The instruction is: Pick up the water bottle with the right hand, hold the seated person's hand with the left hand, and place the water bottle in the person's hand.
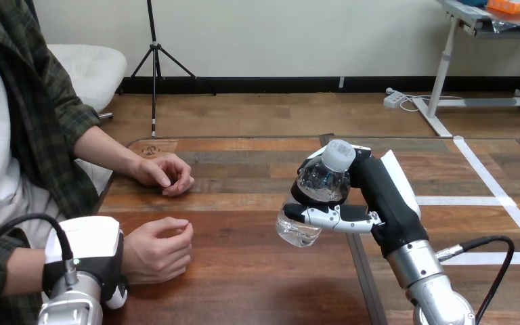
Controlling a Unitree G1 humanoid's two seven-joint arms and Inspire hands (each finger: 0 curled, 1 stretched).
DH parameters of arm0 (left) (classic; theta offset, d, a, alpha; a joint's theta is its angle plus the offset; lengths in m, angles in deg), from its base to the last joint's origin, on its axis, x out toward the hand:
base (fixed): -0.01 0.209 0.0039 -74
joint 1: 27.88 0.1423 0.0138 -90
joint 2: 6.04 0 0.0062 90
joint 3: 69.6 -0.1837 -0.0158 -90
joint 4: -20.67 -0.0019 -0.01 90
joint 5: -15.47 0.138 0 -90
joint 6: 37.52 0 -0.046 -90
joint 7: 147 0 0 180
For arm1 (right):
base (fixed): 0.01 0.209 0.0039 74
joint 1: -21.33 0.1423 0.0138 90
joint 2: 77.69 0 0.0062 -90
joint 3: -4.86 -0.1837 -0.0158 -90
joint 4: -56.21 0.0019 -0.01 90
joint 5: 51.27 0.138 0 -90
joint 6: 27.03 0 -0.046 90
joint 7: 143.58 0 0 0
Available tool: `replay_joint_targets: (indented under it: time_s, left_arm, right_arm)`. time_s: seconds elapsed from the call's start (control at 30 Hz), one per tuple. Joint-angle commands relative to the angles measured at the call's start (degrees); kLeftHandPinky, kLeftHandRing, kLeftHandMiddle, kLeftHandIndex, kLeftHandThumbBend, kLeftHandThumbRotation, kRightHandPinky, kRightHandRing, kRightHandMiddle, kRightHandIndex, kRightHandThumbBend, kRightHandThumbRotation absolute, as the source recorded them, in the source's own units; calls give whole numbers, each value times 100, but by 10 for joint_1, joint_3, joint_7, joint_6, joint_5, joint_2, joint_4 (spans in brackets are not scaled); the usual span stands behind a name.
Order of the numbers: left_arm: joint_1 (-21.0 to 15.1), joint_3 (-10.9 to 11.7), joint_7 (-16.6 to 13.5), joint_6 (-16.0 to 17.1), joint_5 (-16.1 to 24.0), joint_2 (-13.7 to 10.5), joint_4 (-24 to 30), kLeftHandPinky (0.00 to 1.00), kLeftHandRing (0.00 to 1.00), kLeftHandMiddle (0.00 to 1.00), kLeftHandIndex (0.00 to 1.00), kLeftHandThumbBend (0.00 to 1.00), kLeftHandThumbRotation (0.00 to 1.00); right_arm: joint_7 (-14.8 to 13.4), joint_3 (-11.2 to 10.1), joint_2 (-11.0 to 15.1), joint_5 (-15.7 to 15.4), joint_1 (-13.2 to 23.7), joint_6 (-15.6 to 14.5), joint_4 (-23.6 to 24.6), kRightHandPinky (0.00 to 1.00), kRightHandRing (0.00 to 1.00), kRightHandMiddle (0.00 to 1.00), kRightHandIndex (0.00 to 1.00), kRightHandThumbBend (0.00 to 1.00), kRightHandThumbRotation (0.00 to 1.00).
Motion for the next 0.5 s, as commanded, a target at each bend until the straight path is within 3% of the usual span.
replay_joint_targets:
  time_s: [0.0,0.3,0.47]
  left_arm:
    - [14,-24,39,-5,3,-6,-25,72,76,78,75,79,0]
    - [16,-29,55,-8,8,-10,-22,69,73,76,74,80,0]
    - [20,-27,48,-8,9,-10,-22,65,71,74,73,79,0]
  right_arm:
    - [-6,-12,10,9,49,4,34,35,39,44,45,73,0]
    - [-5,-11,12,10,50,4,35,35,39,44,45,73,0]
    - [-5,-10,13,10,50,5,36,36,39,44,45,73,0]
